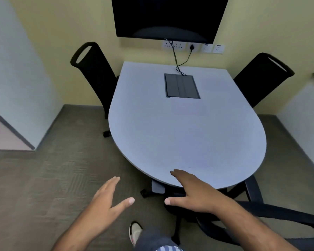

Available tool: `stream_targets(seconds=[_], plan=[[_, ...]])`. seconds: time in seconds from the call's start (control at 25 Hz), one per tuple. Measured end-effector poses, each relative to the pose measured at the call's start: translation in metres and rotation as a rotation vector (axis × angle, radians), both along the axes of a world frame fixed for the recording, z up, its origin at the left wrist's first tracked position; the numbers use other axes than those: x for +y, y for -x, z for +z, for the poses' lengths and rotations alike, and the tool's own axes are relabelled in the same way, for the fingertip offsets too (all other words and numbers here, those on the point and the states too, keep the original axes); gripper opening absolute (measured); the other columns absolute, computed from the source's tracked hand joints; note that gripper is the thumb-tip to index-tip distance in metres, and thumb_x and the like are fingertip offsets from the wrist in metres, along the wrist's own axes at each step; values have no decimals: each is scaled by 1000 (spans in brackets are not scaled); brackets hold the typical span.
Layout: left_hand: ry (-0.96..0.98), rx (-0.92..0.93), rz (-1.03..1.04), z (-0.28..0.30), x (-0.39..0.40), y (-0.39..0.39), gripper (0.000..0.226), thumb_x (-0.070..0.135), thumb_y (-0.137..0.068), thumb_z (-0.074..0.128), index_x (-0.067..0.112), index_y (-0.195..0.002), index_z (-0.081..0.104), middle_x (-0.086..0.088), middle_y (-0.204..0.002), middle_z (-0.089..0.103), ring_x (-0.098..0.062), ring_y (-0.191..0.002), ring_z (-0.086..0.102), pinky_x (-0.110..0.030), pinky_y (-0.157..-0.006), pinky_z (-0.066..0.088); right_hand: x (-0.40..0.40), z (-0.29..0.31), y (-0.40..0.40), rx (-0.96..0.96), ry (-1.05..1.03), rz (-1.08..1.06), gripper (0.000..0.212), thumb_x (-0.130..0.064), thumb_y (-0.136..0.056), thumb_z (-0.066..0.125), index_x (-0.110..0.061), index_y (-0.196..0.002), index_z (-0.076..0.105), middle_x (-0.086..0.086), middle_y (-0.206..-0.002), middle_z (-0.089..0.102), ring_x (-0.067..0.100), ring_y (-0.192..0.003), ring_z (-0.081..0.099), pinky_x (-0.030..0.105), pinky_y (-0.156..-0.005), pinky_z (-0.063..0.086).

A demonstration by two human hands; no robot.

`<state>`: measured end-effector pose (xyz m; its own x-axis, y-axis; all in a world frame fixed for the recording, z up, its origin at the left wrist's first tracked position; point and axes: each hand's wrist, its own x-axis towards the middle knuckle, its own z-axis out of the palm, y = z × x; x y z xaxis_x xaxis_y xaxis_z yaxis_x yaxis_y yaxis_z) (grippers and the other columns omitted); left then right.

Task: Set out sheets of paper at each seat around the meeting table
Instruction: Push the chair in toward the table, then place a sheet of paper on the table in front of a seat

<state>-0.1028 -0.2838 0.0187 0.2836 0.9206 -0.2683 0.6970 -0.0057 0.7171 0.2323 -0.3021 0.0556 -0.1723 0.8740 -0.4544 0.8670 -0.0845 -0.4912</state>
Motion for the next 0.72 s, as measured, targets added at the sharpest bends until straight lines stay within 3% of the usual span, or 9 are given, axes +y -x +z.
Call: stream_targets(seconds=[0.24, 0.36, 0.44, 0.56, 0.72], plan=[[69, 64, -52, -21, 107, 25, 97, 78, -80, 62, 33, -160, 30, 17, -167, 25, -8, -156, 22, -37, -125, 30, 100, -39, 22, 2, 64, -85, 111, -84, -74, 60, -39, -166, 16, -19, -174, 16, 9, -159, 21, 34, -124, 29], [91, 86, -48, -27, 173, 37, 85, 74, -77, 66, 37, -150, 45, 22, -151, 42, -3, -139, 43, -28, -108, 44, 152, -59, 27, 54, 106, -160, 103, -76, -79, 63, -37, -164, 24, -17, -172, 25, 10, -155, 33, 34, -122, 34], [133, 60, -8, -33, 210, 40, 68, 59, -82, 75, 34, -142, 54, 18, -143, 54, -2, -130, 52, -26, -102, 46, 183, -68, 28, 79, 117, -204, 94, -70, -84, 65, -36, -163, 27, -16, -170, 29, 11, -148, 42, 34, -118, 39], [170, 49, 97, -51, 266, 42, 50, 30, -88, 83, 19, -133, 64, 1, -131, 68, -15, -126, 61, -35, -107, 49, 222, -79, 33, 83, 129, -247, 86, -62, -90, 68, -33, -162, 31, -10, -168, 32, 14, -141, 50, 34, -115, 41], [250, 67, 105, -67, 309, 40, 39, 22, -87, 84, 19, -122, 67, 0, -120, 71, -21, -117, 65, -39, -102, 52, 234, -91, 36, 154, 139, -336, 82, -59, -91, 69, -33, -160, 34, -10, -167, 36, 13, -146, 45, 30, -117, 39]])
